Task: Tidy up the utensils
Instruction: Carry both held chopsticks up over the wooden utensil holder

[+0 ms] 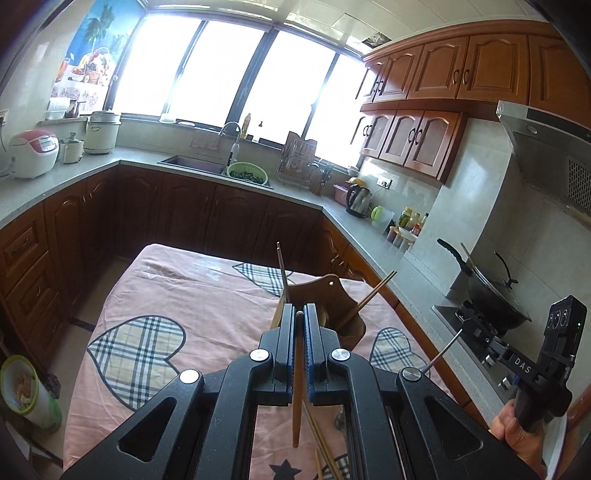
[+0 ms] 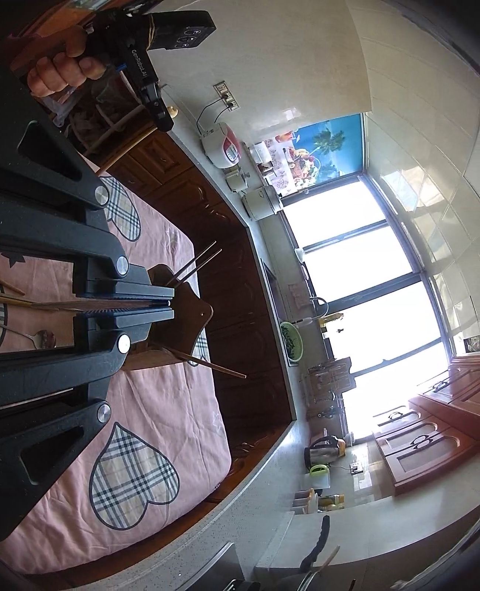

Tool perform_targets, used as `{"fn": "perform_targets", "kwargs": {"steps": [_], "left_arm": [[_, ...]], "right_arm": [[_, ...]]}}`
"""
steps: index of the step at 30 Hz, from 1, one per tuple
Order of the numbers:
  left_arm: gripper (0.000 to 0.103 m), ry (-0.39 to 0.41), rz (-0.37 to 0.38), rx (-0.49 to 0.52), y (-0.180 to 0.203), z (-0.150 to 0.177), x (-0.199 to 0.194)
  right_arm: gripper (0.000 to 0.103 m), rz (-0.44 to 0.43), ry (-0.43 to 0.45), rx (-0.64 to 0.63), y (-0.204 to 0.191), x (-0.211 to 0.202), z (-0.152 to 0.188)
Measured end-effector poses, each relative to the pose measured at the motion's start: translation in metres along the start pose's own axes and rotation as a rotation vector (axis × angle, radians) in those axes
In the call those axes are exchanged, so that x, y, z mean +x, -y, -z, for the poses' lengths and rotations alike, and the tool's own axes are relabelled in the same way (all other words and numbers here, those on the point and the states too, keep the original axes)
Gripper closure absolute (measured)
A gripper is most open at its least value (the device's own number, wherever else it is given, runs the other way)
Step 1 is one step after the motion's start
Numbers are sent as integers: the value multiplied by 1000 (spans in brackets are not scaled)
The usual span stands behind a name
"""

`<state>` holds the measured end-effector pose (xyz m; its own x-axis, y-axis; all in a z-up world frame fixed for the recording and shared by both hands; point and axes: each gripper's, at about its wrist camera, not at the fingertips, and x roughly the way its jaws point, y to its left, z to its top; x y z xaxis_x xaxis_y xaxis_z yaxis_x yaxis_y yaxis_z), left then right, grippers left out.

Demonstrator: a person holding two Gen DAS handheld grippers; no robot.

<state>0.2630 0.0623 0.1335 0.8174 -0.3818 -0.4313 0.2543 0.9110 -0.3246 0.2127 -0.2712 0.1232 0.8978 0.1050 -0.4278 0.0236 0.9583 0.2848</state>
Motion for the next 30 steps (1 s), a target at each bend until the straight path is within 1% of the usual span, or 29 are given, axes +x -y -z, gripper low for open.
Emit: {"fn": "perform_targets", "kwargs": {"steps": [5, 12, 23, 27, 30], "left_arm": [[100, 40, 7, 7, 2, -18, 13], [100, 88, 15, 0, -4, -39, 40], [100, 127, 4, -50, -22, -57, 104], [100, 127, -3, -74, -28, -59, 131], [100, 129, -20, -88, -30, -57, 151]], "right_arm": [[99, -4, 34, 2, 4, 9, -20], [99, 18, 102, 9, 11, 18, -47], [99, 59, 185, 50, 26, 42, -82], [99, 73, 212, 71, 34, 50, -88], [99, 88, 215, 67, 37, 60, -88]]}}
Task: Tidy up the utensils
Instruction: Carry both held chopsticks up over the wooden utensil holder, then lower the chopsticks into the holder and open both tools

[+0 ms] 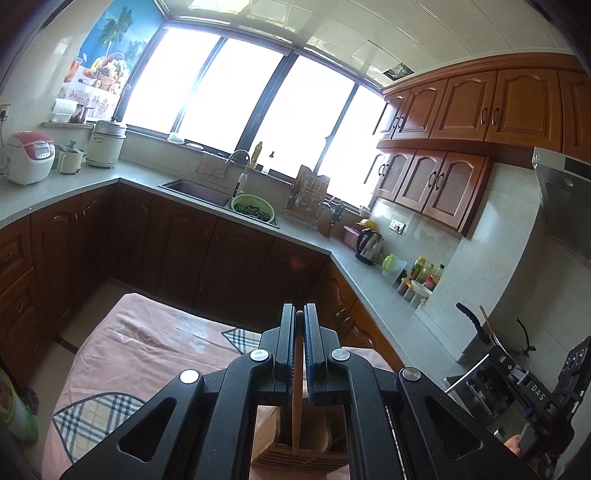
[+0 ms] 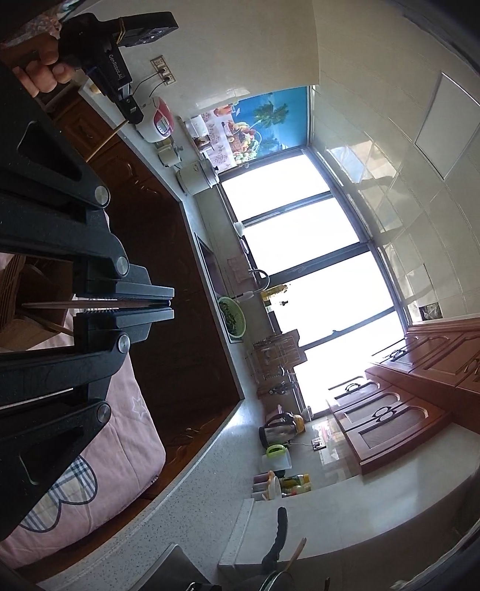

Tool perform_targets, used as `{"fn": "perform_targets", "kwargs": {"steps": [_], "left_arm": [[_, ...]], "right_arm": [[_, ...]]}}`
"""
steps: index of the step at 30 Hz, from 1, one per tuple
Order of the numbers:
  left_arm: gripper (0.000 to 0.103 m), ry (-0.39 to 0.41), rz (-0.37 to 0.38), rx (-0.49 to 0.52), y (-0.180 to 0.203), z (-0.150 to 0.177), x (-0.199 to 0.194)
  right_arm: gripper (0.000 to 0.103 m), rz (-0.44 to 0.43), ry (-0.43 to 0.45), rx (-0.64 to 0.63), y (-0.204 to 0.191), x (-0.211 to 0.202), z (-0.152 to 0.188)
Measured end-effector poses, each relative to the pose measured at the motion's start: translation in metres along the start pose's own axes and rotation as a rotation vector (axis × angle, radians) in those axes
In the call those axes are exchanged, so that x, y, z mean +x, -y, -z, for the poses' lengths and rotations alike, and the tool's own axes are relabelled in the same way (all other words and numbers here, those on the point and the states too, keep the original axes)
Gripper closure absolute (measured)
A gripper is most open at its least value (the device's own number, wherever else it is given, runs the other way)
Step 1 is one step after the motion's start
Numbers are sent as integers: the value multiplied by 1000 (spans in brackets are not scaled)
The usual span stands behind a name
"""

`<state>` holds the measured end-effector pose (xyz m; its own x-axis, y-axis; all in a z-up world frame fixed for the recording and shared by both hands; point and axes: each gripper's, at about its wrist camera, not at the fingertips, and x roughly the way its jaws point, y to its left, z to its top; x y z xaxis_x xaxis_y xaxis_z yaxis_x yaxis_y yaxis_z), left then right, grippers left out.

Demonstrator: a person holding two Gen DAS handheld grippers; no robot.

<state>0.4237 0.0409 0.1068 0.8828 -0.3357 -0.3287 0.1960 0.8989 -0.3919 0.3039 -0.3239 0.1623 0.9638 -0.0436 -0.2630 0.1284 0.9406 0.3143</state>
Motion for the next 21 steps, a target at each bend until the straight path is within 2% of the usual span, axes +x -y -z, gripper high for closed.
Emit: {"fn": "perform_targets", "kwargs": {"steps": [2, 5, 11, 21], "left_arm": [[100, 36, -26, 7, 1, 3, 8], [100, 57, -26, -12, -3, 9, 15], [100, 55, -23, -37, -10, 15, 23], [100, 71, -8, -50, -11, 11, 30]], "right_arm": [[99, 12, -2, -12, 1, 8, 4], [99, 25, -17, -25, 1, 19, 16], [99, 33, -66, -9, 10, 37, 36], [99, 21, -64, -10, 10, 43, 31]]}}
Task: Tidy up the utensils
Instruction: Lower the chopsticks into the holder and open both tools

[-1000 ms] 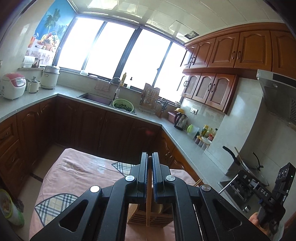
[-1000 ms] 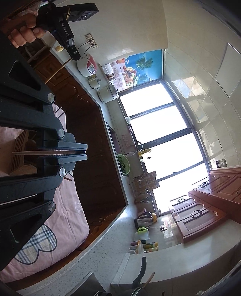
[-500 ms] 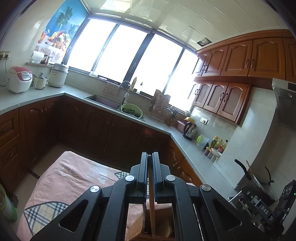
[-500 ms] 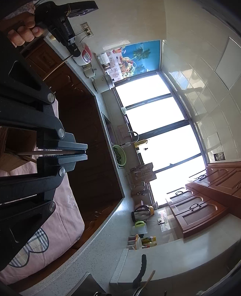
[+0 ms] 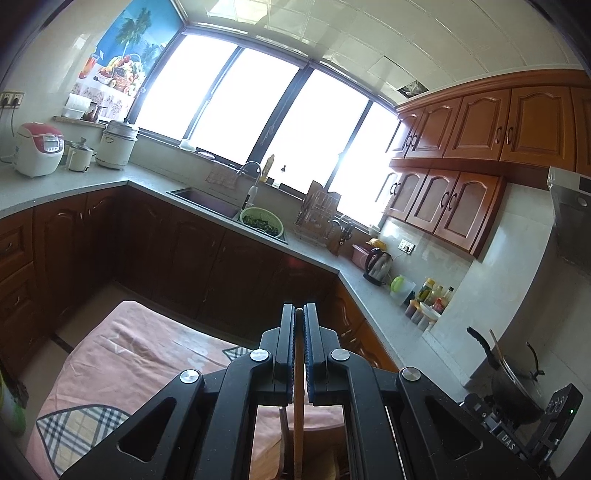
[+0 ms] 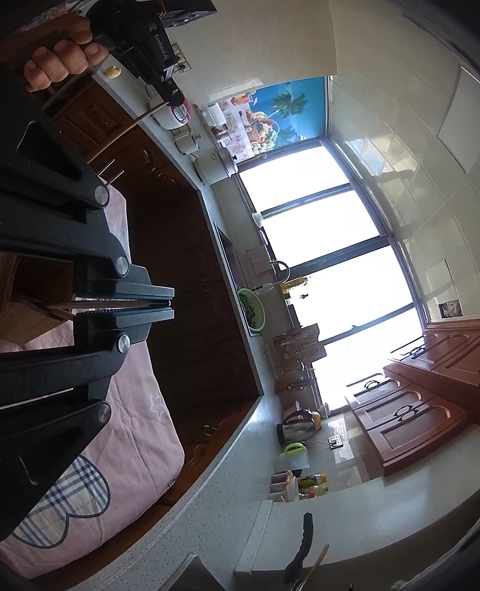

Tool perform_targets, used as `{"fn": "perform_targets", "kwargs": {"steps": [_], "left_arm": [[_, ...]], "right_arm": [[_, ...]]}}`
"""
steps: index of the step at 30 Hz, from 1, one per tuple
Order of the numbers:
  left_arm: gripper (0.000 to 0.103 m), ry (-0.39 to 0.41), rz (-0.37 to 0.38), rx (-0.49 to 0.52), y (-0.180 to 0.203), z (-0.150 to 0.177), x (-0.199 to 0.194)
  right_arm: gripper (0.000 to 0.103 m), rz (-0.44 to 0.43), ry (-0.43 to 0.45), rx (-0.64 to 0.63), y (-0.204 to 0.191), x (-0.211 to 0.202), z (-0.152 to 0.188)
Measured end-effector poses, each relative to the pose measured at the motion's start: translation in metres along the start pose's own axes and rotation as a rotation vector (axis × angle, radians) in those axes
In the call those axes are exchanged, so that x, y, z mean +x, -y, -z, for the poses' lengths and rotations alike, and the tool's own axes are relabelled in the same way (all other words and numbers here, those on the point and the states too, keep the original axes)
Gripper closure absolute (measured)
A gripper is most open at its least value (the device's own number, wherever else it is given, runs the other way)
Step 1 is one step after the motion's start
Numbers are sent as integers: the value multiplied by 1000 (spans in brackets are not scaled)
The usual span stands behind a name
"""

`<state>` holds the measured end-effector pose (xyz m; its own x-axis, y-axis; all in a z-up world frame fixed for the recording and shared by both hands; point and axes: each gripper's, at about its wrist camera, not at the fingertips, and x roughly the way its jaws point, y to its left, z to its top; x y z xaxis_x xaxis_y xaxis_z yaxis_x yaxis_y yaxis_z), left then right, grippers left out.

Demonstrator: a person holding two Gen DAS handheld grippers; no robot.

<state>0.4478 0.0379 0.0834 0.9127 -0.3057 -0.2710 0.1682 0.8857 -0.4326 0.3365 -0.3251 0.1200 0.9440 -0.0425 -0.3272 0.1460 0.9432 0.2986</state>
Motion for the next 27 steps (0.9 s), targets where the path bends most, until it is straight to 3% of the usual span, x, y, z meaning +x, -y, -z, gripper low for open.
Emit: {"fn": "perform_targets", "kwargs": {"steps": [11, 21, 27], "left_arm": [[100, -9, -23, -8, -10, 21, 13], [100, -134, -34, 34, -9, 51, 45], [99, -153, -36, 87, -1, 44, 48]], "right_arm": [[99, 0, -9, 16, 0, 8, 7], [99, 1, -76, 27, 2, 25, 31], [99, 3, -106, 30, 4, 32, 38]]}}
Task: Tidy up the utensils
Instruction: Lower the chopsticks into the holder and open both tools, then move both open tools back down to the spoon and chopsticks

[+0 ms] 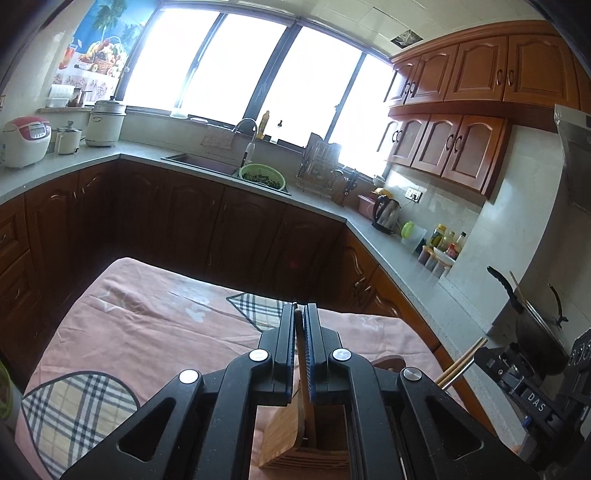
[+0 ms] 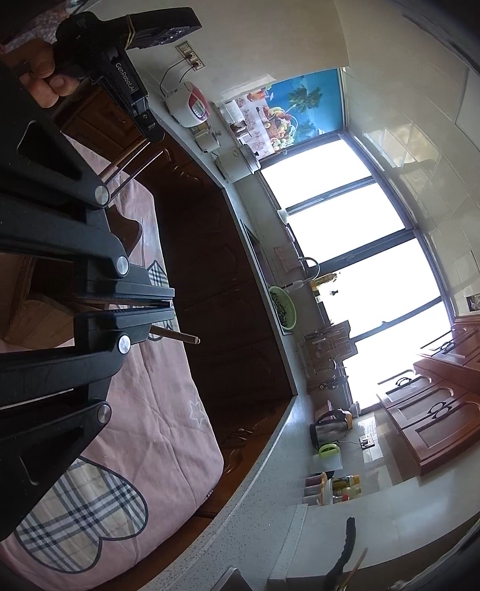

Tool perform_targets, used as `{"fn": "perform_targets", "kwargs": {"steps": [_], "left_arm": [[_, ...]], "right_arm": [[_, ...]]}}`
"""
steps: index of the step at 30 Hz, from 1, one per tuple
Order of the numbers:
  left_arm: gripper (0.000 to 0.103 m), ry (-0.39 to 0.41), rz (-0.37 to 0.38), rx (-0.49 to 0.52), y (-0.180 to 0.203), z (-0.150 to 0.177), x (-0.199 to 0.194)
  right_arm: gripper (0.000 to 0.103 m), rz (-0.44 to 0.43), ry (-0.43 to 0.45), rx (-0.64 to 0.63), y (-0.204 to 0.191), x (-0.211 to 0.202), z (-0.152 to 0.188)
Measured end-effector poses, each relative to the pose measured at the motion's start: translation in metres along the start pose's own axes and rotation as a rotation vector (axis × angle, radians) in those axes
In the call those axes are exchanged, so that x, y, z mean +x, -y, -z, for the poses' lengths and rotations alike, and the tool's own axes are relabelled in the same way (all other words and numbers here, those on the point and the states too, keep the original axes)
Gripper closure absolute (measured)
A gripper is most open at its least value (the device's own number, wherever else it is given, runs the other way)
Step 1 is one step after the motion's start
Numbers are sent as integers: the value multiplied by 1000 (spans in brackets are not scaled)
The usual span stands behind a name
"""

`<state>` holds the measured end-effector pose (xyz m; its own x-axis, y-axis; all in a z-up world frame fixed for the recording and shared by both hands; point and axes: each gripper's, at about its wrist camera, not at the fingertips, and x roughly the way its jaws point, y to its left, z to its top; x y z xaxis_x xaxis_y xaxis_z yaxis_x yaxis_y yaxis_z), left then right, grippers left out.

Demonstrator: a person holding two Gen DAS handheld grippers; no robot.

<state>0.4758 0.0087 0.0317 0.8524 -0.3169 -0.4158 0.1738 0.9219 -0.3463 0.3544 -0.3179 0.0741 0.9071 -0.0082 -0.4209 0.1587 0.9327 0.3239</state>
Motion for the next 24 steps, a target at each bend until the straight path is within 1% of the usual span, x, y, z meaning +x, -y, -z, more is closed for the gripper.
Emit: {"fn": "perform_targets", "kwargs": {"steps": [5, 6, 7, 8, 9, 10, 11, 12, 13, 14, 15, 16, 17, 18, 19, 20, 22, 24], "left_arm": [[99, -15, 7, -2, -2, -8, 2], [99, -18, 5, -1, -3, -8, 3], [99, -25, 5, -2, -3, -8, 3], [98, -34, 5, -4, -2, -7, 4], [98, -44, 5, -6, -2, -7, 4], [94, -52, 4, -9, -3, -8, 5], [91, -56, 1, -13, -4, -9, 5], [83, -59, -1, -18, -3, -10, 5], [80, -57, -3, -23, -4, -10, 4], [78, -54, -8, -26, -3, -11, 2], [75, -54, -9, -27, -3, -12, 1], [66, -56, -13, -29, 0, -11, 0], [61, -56, -18, -32, 0, -11, -1], [52, -52, -22, -35, 0, -11, -4], [46, -47, -24, -34, 1, -11, -7], [42, -44, -27, -32, 2, -10, -11], [33, -35, -32, -24, 3, -7, -20], [26, -31, -46, -13, 4, -1, -30]], "right_arm": [[98, -3, -9, 8, 2, -2, -1], [98, -5, -12, 10, 2, -2, -1], [94, -8, -16, 14, 3, -1, -1], [94, -10, -17, 17, 3, -1, 0], [93, -11, -19, 16, 3, -1, 0], [92, -9, -21, 13, 3, -1, 0], [87, -7, -22, 12, 3, -2, 0], [75, -10, -23, 15, 4, -3, 0], [64, -17, -19, 19, 4, -5, 0], [46, -22, -11, 21, 4, -7, 1], [40, -21, -2, 19, 4, -9, 1], [40, -21, 5, 19, 3, -12, 1], [40, -22, 6, 22, 4, -13, 1], [37, -26, 6, 28, 5, -14, 1], [34, -28, 7, 34, 5, -15, 0], [30, -30, 9, 39, 7, -17, 0], [26, -32, 10, 44, 8, -19, 1], [16, -33, 11, 51, 9, -22, 3]]}}
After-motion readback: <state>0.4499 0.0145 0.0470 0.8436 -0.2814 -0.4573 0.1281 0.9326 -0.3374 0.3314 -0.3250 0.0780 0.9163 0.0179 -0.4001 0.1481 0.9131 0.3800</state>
